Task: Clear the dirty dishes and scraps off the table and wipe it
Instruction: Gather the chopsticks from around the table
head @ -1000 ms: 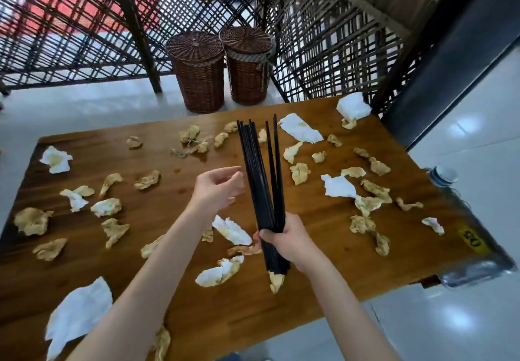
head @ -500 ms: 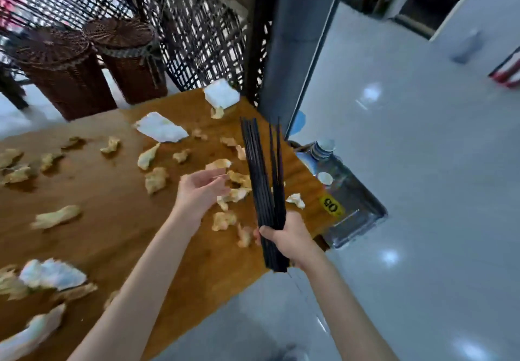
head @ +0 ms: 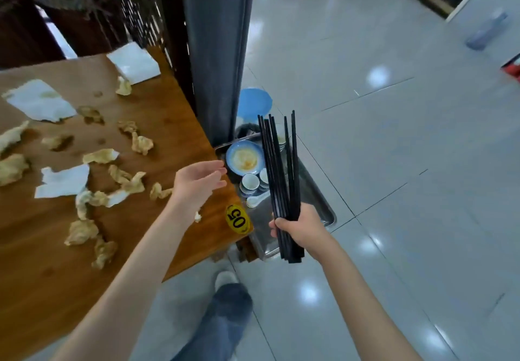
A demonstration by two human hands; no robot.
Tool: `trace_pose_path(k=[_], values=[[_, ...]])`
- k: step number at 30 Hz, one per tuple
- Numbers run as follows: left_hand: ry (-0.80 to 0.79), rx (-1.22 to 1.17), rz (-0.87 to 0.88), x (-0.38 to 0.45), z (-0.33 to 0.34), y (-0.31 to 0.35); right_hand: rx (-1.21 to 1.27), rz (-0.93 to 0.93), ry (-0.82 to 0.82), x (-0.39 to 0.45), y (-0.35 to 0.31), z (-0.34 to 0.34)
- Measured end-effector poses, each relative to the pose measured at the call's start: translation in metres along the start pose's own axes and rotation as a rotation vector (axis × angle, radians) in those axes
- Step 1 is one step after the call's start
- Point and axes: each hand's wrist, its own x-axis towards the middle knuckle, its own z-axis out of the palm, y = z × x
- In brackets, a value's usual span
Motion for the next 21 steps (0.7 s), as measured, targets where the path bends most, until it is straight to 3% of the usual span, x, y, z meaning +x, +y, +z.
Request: trace_pose_path(k=[13, 21], values=[[0.231, -0.015, 0.010, 0.094, 0.116, 0.018, -0.211, -0.011, -0.168, 0.148, 0.017, -0.109], [0.319, -0.001, 0.169, 0.099, 0.162, 0.013, -0.563, -0.075, -0.391, 0.226, 0.071, -0.143]])
